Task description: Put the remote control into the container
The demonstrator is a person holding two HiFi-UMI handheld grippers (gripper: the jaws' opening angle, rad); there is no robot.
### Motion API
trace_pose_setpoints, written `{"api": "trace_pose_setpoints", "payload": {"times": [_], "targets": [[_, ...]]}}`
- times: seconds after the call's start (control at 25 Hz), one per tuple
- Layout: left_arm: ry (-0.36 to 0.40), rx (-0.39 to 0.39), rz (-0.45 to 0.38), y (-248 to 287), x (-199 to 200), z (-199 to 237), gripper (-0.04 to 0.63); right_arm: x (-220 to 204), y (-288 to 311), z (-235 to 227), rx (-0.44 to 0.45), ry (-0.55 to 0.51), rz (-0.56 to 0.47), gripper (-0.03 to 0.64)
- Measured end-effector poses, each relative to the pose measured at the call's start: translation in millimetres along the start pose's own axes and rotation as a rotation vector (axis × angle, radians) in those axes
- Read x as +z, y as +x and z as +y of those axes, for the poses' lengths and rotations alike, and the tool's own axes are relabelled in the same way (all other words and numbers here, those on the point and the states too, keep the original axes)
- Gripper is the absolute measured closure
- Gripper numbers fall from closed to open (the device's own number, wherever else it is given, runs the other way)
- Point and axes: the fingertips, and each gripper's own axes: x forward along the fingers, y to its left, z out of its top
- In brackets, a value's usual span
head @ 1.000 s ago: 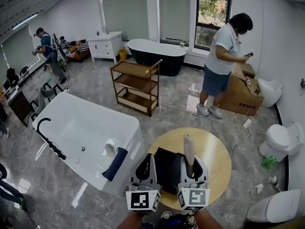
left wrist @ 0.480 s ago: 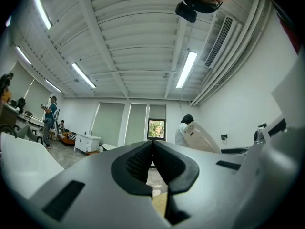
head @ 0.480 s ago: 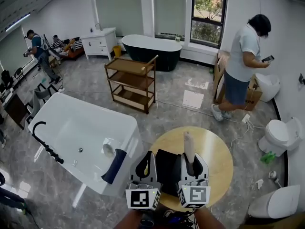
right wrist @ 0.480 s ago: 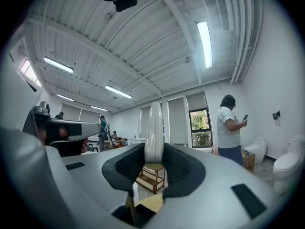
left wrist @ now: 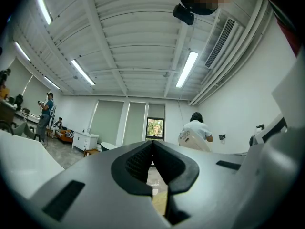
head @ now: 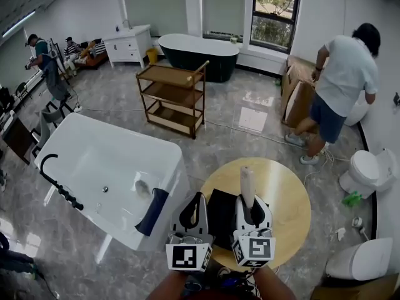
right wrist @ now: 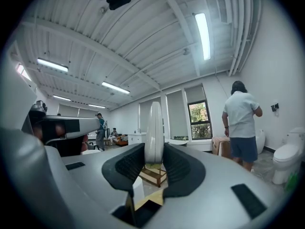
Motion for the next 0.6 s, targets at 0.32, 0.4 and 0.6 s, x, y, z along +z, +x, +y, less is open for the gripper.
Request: {"api": "trace_pose_setpoints", "payload": {"times": [0.32, 0.4, 0.6], "targets": [[-0.012, -0.001, 0.013, -3.8, -9.7, 7.5, 0.58, -64.2, 13.3, -7.1, -0.04, 0.161, 0.182, 0.486], [-0.023, 0.004, 0.011, -4.7, -11.1, 8.5, 0.58, -81.9, 15.2, -7.2, -0.049, 0.189, 0.231, 0.486], [-0.021, 0.007, 0.027, -6.6, -16.6, 11.3, 0.58, -126.6, 17.0, -3.2, -0.071, 0.227, 0.359, 0.486]]}}
